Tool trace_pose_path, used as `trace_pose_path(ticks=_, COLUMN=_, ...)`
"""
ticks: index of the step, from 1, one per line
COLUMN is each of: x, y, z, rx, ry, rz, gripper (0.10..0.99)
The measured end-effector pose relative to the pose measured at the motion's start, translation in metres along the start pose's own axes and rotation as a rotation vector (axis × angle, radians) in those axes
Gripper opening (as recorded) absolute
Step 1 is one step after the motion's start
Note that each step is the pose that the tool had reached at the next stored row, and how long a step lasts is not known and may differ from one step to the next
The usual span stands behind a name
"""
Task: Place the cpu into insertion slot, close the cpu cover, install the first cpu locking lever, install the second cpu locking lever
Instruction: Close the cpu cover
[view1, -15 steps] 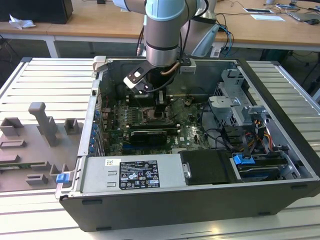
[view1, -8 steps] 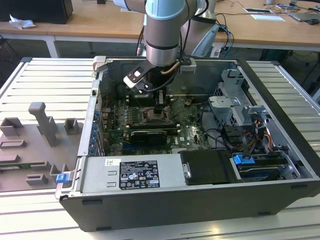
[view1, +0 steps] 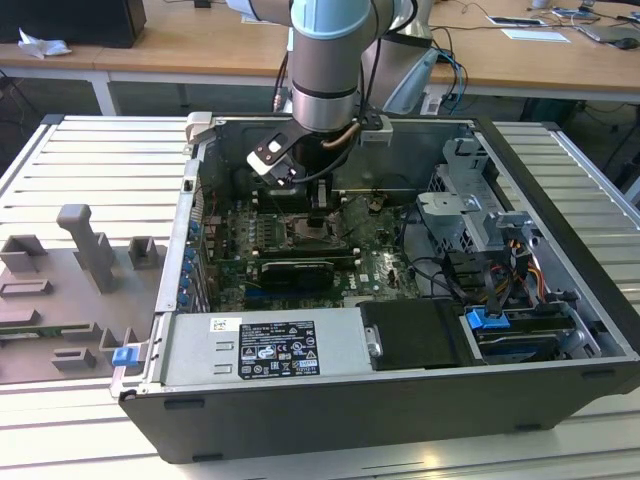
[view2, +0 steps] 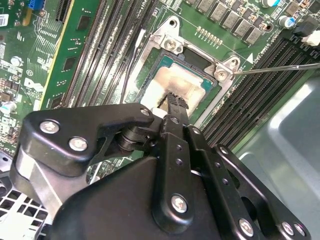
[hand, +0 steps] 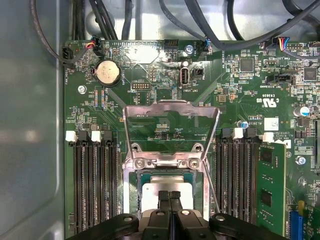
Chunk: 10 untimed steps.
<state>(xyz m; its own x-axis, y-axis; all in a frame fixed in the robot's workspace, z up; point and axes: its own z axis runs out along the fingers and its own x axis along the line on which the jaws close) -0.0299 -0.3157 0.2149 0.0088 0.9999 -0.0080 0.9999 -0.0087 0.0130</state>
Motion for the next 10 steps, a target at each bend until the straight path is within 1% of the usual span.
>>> trace_pose_path(ticks=5, x=0.0000, y=0.0000, z=-0.0023, rx=0.000, ry=-0.0011, rz=0.000, gripper=0.106)
trace_pose_path(ticks=10, x=-0.0001, y=0.0002, z=-0.0110, rx=0.000, ry=-0.0035, rz=0.000, gripper=0.106)
